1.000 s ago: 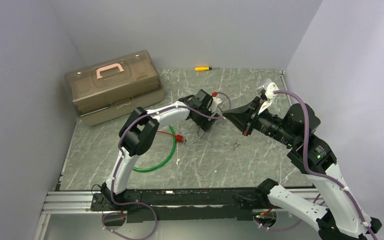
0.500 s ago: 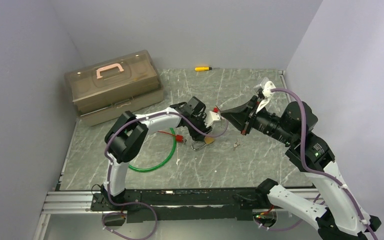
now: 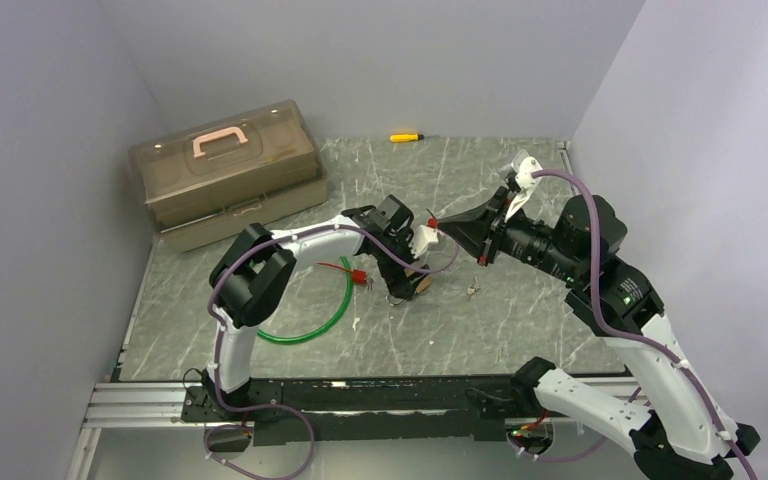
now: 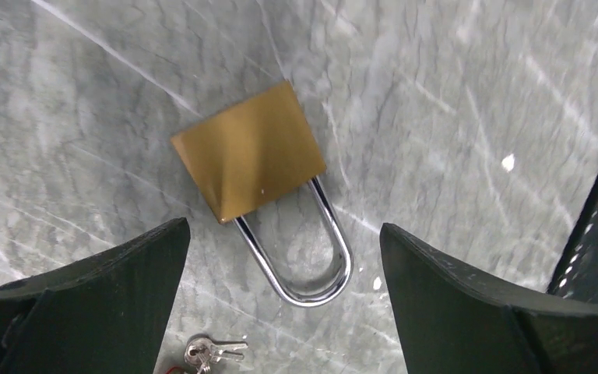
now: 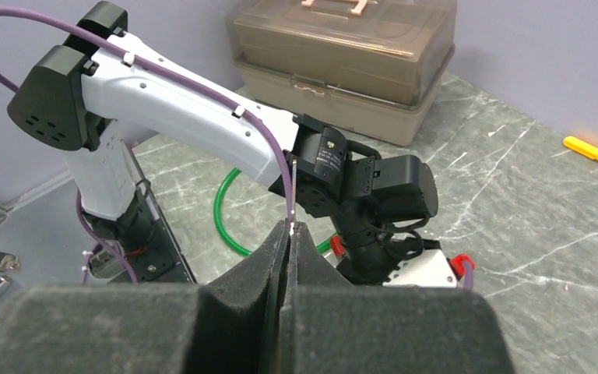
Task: Unlock with the key
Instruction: Move the lock to the center of the board, then pick up the lock from the center of the board.
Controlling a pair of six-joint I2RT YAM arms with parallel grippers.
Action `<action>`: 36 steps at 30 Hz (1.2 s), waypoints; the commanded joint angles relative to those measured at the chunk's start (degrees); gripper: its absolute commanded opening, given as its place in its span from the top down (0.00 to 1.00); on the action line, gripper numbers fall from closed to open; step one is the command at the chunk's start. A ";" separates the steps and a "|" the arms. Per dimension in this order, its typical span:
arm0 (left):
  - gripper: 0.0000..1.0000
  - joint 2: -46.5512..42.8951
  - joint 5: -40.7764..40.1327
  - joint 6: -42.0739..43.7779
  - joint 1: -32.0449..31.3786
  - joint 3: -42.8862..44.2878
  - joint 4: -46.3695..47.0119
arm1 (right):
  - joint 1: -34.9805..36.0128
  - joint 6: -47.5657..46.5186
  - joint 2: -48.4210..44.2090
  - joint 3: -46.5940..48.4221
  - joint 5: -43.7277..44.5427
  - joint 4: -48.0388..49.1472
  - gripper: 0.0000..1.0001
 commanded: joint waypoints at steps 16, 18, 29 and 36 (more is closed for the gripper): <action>0.06 4.71 -14.40 -12.68 -4.75 3.09 5.67 | -0.21 -2.43 0.37 5.53 0.88 -1.60 1.00; 0.12 4.56 -14.62 -12.39 -4.78 2.71 6.26 | -0.13 -2.43 0.46 5.73 0.89 -1.79 1.00; 0.35 2.07 -15.54 -1.67 -7.11 -4.90 8.98 | -0.12 -2.44 -0.38 5.78 0.64 -2.34 1.00; 0.73 -0.48 -10.01 4.43 -7.24 -6.28 7.85 | -0.06 -1.93 -0.37 6.11 0.48 -1.99 1.00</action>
